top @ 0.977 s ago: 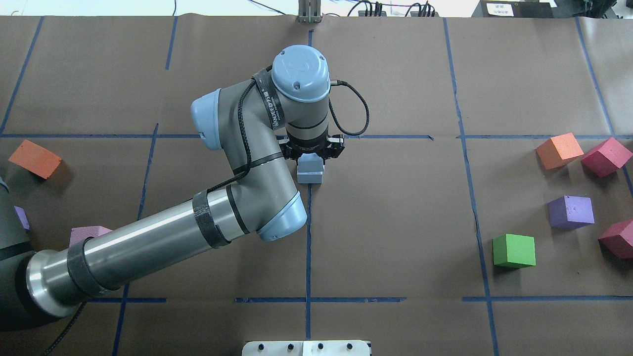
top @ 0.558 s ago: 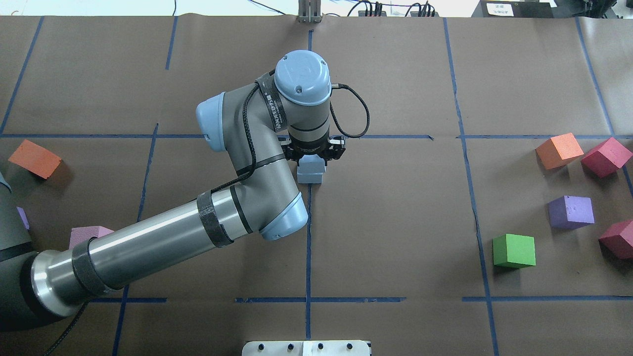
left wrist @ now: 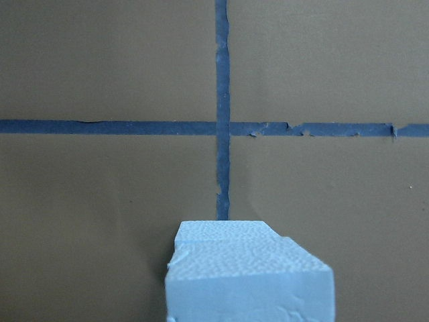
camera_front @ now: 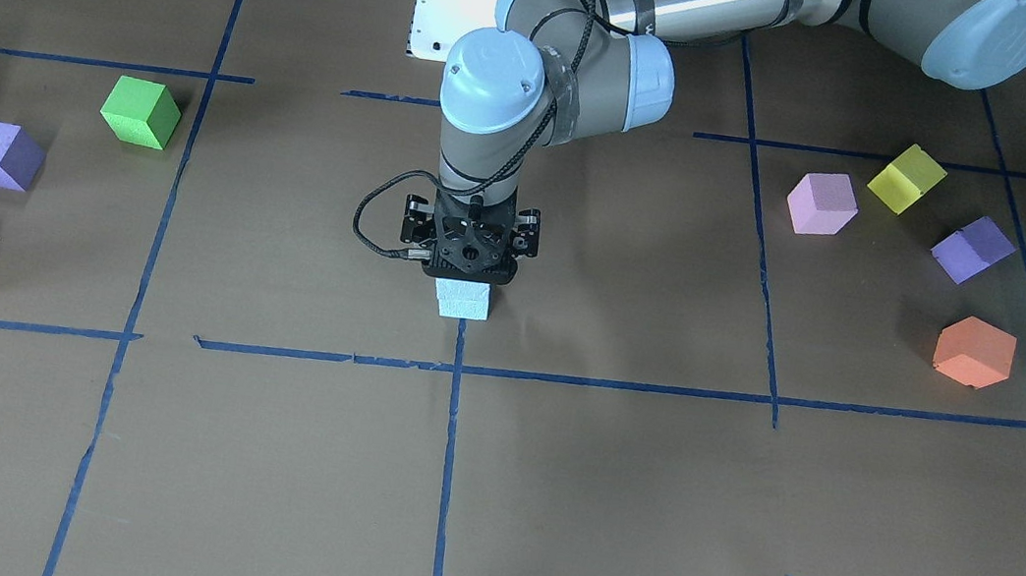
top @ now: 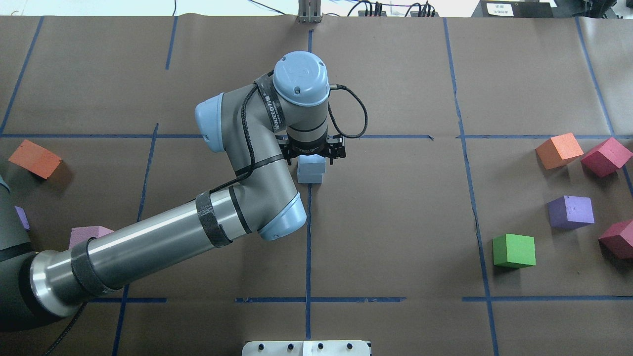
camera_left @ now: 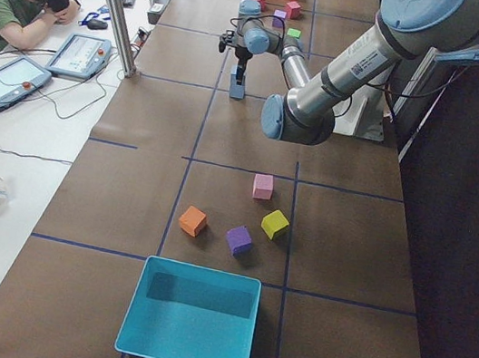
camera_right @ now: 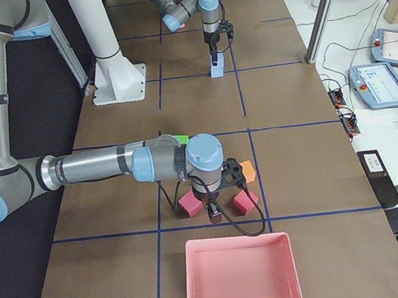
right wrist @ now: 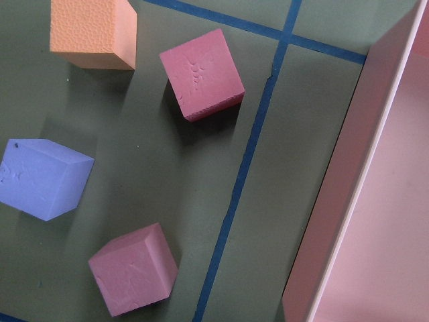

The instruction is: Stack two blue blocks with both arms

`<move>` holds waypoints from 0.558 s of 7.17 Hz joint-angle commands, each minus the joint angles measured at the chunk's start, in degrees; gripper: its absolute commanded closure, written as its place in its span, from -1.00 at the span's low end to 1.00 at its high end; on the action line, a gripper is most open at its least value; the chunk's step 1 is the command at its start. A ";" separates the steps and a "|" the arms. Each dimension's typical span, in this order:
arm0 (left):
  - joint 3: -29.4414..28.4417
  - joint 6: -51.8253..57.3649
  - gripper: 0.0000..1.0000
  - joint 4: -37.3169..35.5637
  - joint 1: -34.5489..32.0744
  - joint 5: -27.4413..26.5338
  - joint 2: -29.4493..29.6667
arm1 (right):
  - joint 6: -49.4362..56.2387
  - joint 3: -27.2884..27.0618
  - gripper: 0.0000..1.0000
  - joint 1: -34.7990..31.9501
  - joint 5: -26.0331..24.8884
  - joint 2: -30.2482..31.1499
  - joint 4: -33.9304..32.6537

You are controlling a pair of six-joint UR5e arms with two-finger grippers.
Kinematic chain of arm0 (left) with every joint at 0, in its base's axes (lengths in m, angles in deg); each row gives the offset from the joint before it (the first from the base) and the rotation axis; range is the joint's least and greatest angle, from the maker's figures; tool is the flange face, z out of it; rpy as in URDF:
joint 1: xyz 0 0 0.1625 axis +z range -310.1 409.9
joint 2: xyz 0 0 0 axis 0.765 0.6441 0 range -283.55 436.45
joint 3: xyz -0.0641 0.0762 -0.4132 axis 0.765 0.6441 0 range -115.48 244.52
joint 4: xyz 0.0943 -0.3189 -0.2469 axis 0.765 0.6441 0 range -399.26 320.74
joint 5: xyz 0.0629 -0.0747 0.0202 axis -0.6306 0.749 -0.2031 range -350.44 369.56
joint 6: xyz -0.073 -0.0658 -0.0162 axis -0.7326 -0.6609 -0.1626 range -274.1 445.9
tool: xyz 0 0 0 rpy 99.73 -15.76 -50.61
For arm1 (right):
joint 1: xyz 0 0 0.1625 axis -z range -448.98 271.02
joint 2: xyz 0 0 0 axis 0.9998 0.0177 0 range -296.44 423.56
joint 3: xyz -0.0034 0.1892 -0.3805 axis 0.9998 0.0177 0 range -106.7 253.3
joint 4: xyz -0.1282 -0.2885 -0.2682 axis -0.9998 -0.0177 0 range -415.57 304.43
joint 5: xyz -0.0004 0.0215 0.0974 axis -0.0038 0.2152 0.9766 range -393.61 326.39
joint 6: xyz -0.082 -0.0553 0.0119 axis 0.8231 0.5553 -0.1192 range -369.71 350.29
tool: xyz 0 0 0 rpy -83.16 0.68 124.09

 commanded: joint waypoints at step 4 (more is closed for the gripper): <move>10.24 3.98 -0.99 -2.97 -6.58 6.81 -5.02 | 0.00 0.00 -0.99 0.04 0.00 -0.09 0.00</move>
